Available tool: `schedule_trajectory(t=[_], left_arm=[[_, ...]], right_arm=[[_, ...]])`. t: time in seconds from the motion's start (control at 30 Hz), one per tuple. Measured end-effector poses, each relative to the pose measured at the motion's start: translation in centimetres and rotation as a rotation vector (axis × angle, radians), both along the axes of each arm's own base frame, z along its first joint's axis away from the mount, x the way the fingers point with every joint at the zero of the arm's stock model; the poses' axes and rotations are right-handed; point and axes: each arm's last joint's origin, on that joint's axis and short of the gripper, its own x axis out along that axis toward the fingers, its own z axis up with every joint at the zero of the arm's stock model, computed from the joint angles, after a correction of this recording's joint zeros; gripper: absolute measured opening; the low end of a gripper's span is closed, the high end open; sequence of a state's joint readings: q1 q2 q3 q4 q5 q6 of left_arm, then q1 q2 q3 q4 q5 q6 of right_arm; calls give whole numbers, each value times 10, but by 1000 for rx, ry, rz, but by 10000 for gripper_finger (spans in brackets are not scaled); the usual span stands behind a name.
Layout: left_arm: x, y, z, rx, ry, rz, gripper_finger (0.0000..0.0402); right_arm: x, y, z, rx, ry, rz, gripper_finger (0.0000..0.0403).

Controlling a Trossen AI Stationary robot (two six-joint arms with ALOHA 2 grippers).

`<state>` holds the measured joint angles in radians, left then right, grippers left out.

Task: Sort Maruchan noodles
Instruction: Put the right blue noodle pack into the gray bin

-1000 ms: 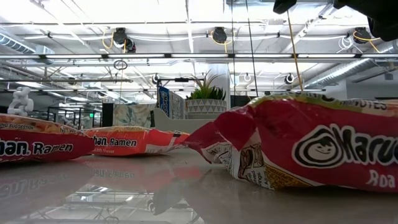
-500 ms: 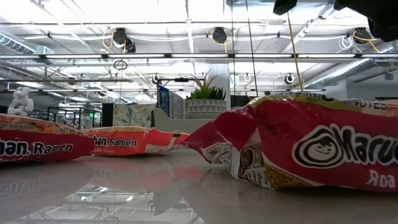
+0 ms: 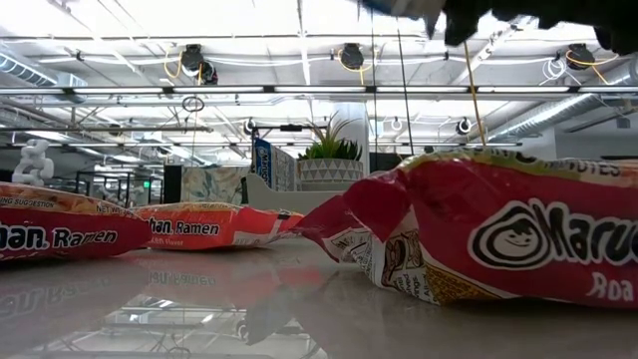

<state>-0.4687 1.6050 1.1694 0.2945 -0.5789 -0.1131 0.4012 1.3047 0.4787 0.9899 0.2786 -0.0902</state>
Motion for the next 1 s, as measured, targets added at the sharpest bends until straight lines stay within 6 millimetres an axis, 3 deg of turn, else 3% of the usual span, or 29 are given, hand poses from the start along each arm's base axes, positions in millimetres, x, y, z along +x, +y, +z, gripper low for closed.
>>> schedule_trajectory(t=[0.4,0.67,1.0], left_arm=[[-4,7,-4,17,74,57,260],[-2,18,-13,-44,151,100,260],[2,26,-19,-190,222,-14,260]], right_arm=[[21,-2,2,30,511,-106,133],[21,-1,2,71,544,-66,133],[22,-1,-2,125,588,-19,133]])
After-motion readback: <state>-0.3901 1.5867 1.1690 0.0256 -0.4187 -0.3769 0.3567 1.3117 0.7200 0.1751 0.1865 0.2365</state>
